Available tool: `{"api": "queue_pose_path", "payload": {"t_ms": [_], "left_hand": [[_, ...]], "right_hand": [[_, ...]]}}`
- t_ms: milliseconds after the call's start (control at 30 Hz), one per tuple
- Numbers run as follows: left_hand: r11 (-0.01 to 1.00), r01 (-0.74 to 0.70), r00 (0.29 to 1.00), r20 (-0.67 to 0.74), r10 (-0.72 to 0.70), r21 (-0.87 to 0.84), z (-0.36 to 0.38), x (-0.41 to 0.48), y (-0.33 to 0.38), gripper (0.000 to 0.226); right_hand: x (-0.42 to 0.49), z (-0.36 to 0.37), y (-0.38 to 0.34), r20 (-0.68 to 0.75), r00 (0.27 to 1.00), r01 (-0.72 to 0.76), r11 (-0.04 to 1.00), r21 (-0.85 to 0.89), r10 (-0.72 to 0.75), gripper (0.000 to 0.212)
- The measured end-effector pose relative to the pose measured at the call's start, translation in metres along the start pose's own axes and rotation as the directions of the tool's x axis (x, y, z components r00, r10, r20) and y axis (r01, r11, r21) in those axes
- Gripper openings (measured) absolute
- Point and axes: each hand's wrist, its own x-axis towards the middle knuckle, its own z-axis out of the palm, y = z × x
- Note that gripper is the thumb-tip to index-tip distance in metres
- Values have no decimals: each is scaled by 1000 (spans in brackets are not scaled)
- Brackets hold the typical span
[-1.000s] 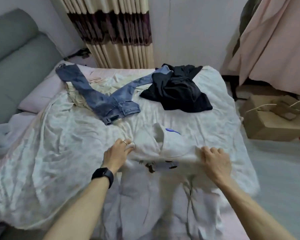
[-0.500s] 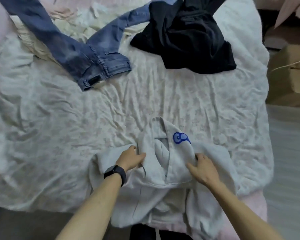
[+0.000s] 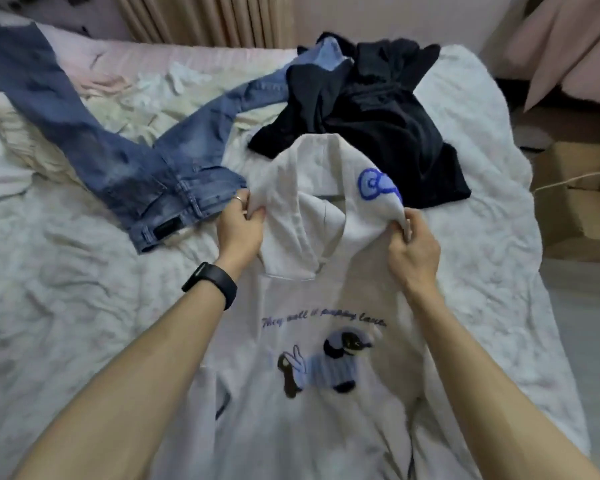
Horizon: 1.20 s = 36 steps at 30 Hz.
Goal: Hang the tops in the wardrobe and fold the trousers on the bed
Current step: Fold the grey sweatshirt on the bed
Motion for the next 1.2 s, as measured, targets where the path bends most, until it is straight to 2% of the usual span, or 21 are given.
{"api": "queue_pose_path", "payload": {"t_ms": [33, 100, 200, 267, 300, 367, 433, 533, 600, 700, 767, 867, 967, 1033, 1100, 1200], "left_hand": [[998, -48, 999, 7, 48, 33, 3, 32, 18, 14], [986, -73, 997, 11, 72, 151, 12, 72, 28, 22], [897, -50, 999, 23, 44, 440, 36, 94, 12, 47], [780, -128, 992, 83, 98, 613, 55, 76, -13, 56], [699, -202, 979, 137, 149, 686, 65, 60, -32, 58], [556, -364, 931, 280, 233, 748, 81, 22, -75, 60], [468, -465, 884, 419, 205, 751, 94, -24, -121, 59], [483, -474, 867, 485, 112, 736, 95, -94, -173, 57], [506, -446, 877, 473, 82, 739, 88, -131, -193, 59], [488, -410, 885, 466, 8, 771, 80, -170, -207, 63], [467, -413, 878, 478, -25, 782, 79, -188, -207, 63], [445, -441, 850, 522, -70, 779, 81, -208, -200, 68], [457, -534, 764, 637, -98, 711, 97, -223, -179, 74], [525, -513, 745, 656, -122, 679, 112, -234, -164, 77], [564, -488, 748, 652, -123, 666, 125, -243, -148, 77], [550, -599, 698, 716, 5, 581, 146, -256, -125, 77]], "right_hand": [[31, 9, -11, -14, 999, 29, 999, -33, -29, 18], [71, 27, -20, 4, 1000, -20, 983, -183, 21, 30], [90, 58, -11, 40, 993, -79, 886, -457, 108, 55], [68, 75, 7, 76, 997, 38, 840, -541, 4, 58], [47, 86, 21, 138, 989, 125, 804, -582, -54, 57], [-5, 102, 54, 264, 955, 274, 740, -614, -134, 58], [-61, 107, 91, 341, 926, 347, 718, -604, -161, 54], [-134, 94, 132, 381, 918, 341, 718, -607, -114, 57], [-170, 79, 144, 405, 910, 338, 716, -611, -83, 61], [-209, 48, 147, 400, 915, 308, 732, -608, -53, 60], [-228, 24, 144, 353, 935, 250, 742, -622, -19, 57], [-258, -11, 144, 212, 974, 83, 755, -651, 75, 55], [-285, -37, 151, 38, 971, -154, 744, -650, 234, 59], [-307, -50, 161, -78, 930, -331, 727, -601, 359, 62], [-324, -59, 173, -156, 873, -465, 689, -555, 463, 74], [-342, -71, 191, -199, 744, -646, 610, -460, 638, 104]]}}
